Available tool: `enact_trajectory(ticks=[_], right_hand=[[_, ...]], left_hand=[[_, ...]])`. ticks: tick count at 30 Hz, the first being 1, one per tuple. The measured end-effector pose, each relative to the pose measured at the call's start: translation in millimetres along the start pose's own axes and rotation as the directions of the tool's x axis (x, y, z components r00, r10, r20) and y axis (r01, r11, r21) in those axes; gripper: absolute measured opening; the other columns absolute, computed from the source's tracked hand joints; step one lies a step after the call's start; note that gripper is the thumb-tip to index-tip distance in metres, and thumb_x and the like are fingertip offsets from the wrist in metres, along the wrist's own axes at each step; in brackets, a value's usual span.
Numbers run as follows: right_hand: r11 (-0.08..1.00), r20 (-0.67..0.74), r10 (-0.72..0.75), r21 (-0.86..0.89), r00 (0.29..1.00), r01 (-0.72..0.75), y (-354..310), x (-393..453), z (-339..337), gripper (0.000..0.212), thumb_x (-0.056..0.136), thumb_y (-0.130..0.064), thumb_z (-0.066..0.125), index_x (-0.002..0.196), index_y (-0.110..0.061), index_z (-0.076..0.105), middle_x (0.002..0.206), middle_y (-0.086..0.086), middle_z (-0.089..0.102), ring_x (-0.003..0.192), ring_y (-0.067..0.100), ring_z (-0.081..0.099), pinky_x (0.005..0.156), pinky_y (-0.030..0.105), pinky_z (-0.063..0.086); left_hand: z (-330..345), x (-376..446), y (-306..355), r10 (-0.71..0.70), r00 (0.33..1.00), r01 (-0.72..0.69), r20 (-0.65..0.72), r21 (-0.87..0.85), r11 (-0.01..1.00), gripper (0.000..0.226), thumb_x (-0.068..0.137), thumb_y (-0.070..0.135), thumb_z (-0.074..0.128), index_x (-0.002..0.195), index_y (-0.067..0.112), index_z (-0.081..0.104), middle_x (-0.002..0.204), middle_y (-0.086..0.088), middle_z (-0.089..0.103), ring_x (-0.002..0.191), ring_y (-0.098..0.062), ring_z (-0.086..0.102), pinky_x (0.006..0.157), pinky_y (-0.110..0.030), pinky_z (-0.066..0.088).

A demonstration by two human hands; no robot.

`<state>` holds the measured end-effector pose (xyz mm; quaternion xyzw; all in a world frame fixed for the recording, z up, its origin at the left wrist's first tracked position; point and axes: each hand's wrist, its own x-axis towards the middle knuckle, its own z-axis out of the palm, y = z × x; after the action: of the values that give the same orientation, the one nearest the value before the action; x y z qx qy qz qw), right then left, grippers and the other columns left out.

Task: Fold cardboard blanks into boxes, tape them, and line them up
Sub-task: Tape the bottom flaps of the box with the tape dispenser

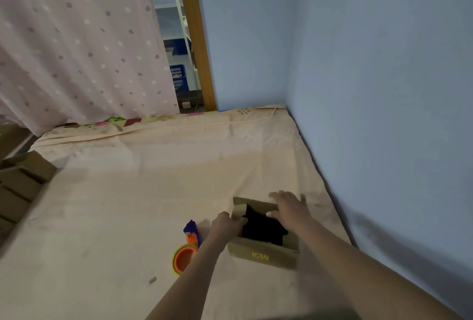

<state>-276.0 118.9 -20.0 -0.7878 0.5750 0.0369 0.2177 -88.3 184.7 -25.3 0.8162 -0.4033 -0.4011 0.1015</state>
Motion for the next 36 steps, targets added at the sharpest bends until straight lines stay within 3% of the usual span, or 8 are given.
enact_trajectory(ticks=[3, 7, 12, 16, 21, 25, 31, 36], right_hand=[[0.952, 0.047, 0.218, 0.211, 0.975, -0.223, 4.7, -2.3, 8.0, 0.108, 0.086, -0.064, 0.063, 0.16, -0.022, -0.004, 0.167, 0.014, 0.003, 0.153, 0.037, 0.009, 0.119, 0.061, 0.009], [0.662, 0.189, 0.493, 0.552, 0.849, -0.507, 11.3, -10.3, 20.0, 0.124, 0.083, -0.065, 0.067, 0.156, -0.005, -0.013, 0.162, 0.025, 0.015, 0.148, 0.041, 0.025, 0.114, 0.049, 0.036], [0.621, 0.305, 0.448, 0.569, 0.84, -0.538, 13.3, -26.4, 30.8, 0.079, 0.092, -0.043, 0.069, 0.148, -0.001, 0.033, 0.144, 0.014, 0.05, 0.128, 0.031, 0.052, 0.093, 0.032, 0.048], [0.635, 0.29, 0.453, 0.56, 0.843, -0.533, 17.6, -27.9, 26.0, 0.052, 0.095, -0.022, 0.067, 0.138, -0.002, 0.045, 0.131, 0.014, 0.056, 0.111, 0.027, 0.056, 0.083, 0.03, 0.05], [0.488, 0.375, 0.391, 0.69, 0.84, -0.535, 34.9, -24.6, 16.3, 0.051, 0.099, -0.024, 0.061, 0.141, -0.002, 0.043, 0.13, 0.015, 0.054, 0.116, 0.031, 0.054, 0.094, 0.043, 0.054], [0.3, 0.456, 0.274, 0.796, 0.847, -0.526, 53.0, -30.3, 9.5, 0.042, 0.104, -0.025, 0.054, 0.14, -0.004, 0.048, 0.126, 0.012, 0.058, 0.113, 0.031, 0.057, 0.097, 0.048, 0.054], [0.231, 0.467, 0.227, 0.827, 0.855, -0.513, 59.1, -39.0, 10.0, 0.043, 0.104, -0.027, 0.054, 0.142, -0.008, 0.045, 0.124, 0.008, 0.055, 0.099, 0.022, 0.056, 0.086, 0.039, 0.055], [0.198, 0.509, 0.127, 0.828, 0.851, -0.525, 66.7, -36.5, 11.1, 0.05, 0.097, -0.041, 0.061, 0.138, -0.013, 0.054, 0.13, 0.012, 0.063, 0.118, 0.032, 0.06, 0.099, 0.049, 0.053]], left_hand=[[2.7, 1.9, 5.5, 0.02, 1.0, -0.019, -0.017, 0.045, 0.999, 0.058, 0.096, 0.055, 0.052, 0.133, 0.011, 0.051, 0.104, 0.0, 0.055, 0.088, -0.015, 0.05, 0.054, -0.021, 0.028], [-1.6, 13.6, 7.9, 0.006, 1.0, -0.006, 0.016, 0.01, 1.0, 0.058, 0.094, 0.053, 0.056, 0.133, 0.009, 0.05, 0.106, 0.0, 0.056, 0.09, -0.016, 0.053, 0.063, -0.022, 0.039], [-0.4, 18.2, 11.2, -0.003, 0.997, 0.003, 0.072, 0.011, 1.0, 0.051, 0.09, 0.046, 0.066, 0.122, 0.01, 0.051, 0.11, -0.004, 0.062, 0.093, -0.016, 0.057, 0.062, -0.021, 0.039], [-3.6, 18.8, 4.3, -0.017, 0.996, 0.017, 0.083, 0.005, 1.0, 0.039, 0.092, 0.037, 0.066, 0.118, 0.01, 0.055, 0.103, -0.004, 0.063, 0.083, -0.013, 0.057, 0.054, -0.02, 0.038], [-14.4, 28.3, -26.1, 0.023, 0.98, 0.052, 0.199, -0.368, 0.928, 0.031, 0.096, 0.026, 0.064, 0.116, 0.003, 0.065, 0.106, -0.011, 0.069, 0.089, -0.03, 0.071, 0.07, -0.039, 0.062], [-18.8, 32.0, -51.4, 0.019, 0.964, 0.136, 0.266, -0.548, 0.826, 0.032, 0.098, 0.023, 0.062, 0.116, -0.003, 0.065, 0.11, -0.022, 0.069, 0.099, -0.039, 0.069, 0.08, -0.053, 0.06], [-15.6, 28.5, -64.7, -0.033, 0.962, 0.208, 0.271, -0.649, 0.732, 0.033, 0.097, 0.023, 0.063, 0.119, 0.0, 0.06, 0.114, -0.023, 0.066, 0.104, -0.037, 0.066, 0.078, -0.051, 0.06], [-16.3, 29.3, -63.7, 0.023, 0.947, 0.195, 0.321, -0.627, 0.754, 0.054, 0.084, 0.044, 0.074, 0.122, 0.008, 0.06, 0.12, -0.011, 0.066, 0.104, -0.033, 0.068, 0.084, -0.048, 0.06]])
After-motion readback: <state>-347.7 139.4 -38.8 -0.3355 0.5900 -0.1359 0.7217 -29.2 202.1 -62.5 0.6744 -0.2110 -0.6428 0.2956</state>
